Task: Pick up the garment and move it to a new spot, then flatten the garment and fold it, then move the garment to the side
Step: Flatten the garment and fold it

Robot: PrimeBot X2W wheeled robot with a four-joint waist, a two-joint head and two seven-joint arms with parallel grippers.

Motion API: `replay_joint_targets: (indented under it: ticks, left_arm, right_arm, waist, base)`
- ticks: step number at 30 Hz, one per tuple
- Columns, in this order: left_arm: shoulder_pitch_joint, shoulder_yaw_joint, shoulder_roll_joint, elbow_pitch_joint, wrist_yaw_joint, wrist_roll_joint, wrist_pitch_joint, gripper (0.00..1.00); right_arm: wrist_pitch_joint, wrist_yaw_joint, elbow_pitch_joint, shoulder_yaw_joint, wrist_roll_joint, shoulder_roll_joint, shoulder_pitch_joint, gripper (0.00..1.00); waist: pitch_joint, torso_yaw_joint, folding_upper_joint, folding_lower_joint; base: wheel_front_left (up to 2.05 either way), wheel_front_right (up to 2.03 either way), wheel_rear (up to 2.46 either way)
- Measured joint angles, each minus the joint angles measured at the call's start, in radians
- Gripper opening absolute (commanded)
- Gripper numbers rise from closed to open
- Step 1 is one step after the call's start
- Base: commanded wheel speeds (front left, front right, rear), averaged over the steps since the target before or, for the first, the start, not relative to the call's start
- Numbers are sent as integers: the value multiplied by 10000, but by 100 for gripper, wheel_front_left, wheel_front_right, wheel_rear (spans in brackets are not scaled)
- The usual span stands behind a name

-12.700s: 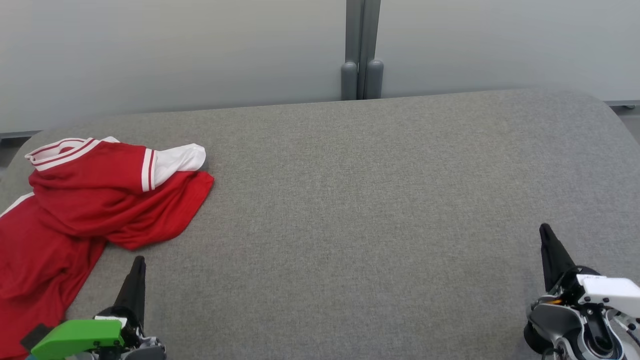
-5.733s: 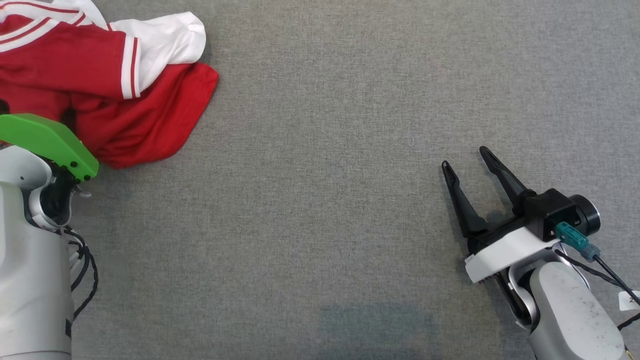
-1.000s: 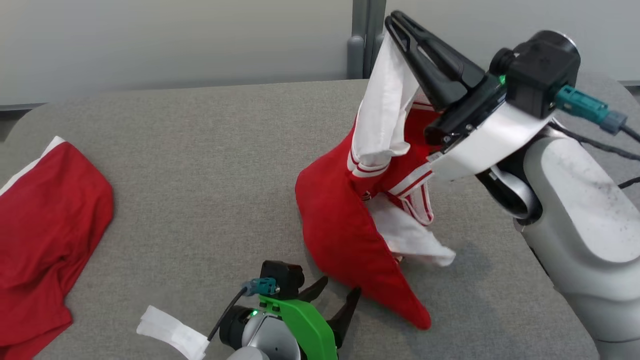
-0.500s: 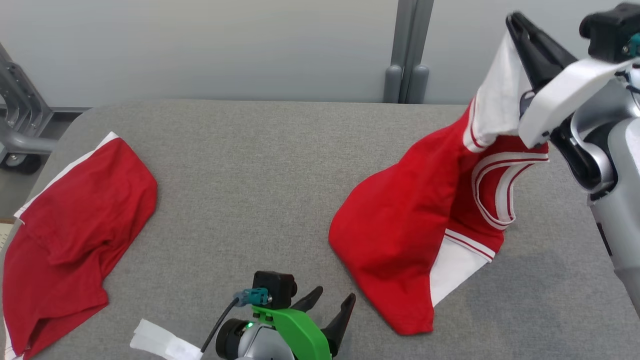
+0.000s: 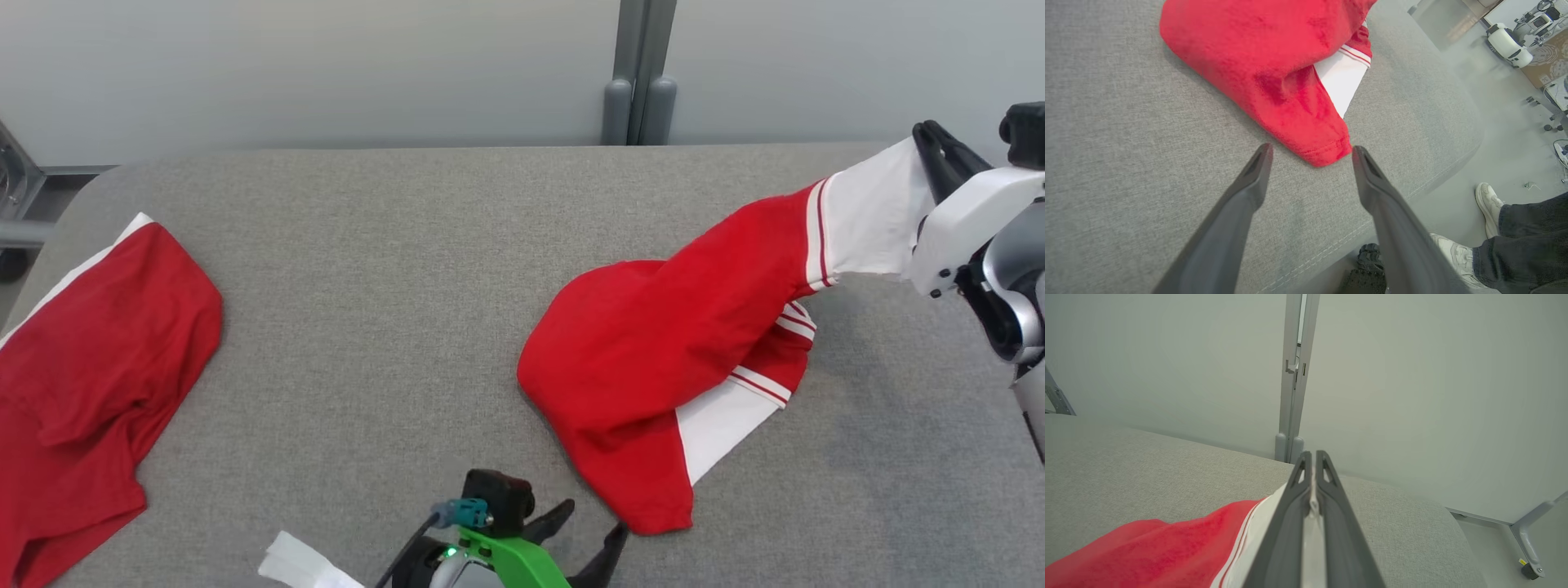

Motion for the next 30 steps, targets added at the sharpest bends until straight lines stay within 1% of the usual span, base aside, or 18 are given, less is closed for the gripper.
replay_joint_targets:
  ticks: [4, 7, 9, 11, 13, 17, 22, 25, 30]
  left_arm:
    - [-302, -656, 6, -63, -178, 104, 79, 100]
    - [-605, -1035, 4, -194, -372, 98, 75, 100]
    - [-822, -1256, 0, -174, -433, 128, 65, 100]
    - [-1115, -1457, 0, 42, -437, 422, 65, 100]
    - [-1389, -1484, 4, 284, -431, 709, 59, 100]
    - [-1697, -1488, 2, 635, -374, 792, 35, 100]
    - [-1774, -1643, 0, 1001, -345, 792, 36, 100]
    - [-1917, -1641, 2, 1290, -257, 807, 33, 100]
    - [-2230, -1553, -4, 1822, -232, 949, -58, 100]
  right_arm:
    - [-199, -4, 0, 27, 265, 489, 212, 0]
    - [-418, -100, 2, 10, 366, 731, 348, 0]
    - [-591, -146, 0, -4, 439, 890, 394, 0]
    - [-748, -174, 0, 2, 479, 1101, 427, 0]
    - [-888, -176, -19, 17, 570, 1304, 478, 0]
    - [-1151, -176, -56, 96, 688, 1609, 678, 0]
    - [-1467, -190, -96, 125, 782, 1825, 808, 0]
    - [-1645, -274, -92, 104, 800, 1918, 860, 0]
    - [-1977, -278, -33, 71, 905, 2111, 1172, 0]
  waist:
    - [289, -251, 0, 0]
    - [498, -483, 0, 0]
    - [634, -650, 0, 0]
    - [764, -823, 0, 0]
    - [889, -993, 0, 0]
    - [1148, -1334, 0, 0]
    - [1483, -1727, 0, 0]
    - [1688, -1932, 0, 0]
    - [1959, -2217, 0, 1]
  base:
    - [0, 0, 0]
    - [0, 0, 0]
    - [0, 0, 0]
    - [0, 0, 0]
    - [0, 0, 0]
    - [0, 0, 0]
    - [0, 0, 0]
    - [0, 0, 0]
    - [0, 0, 0]
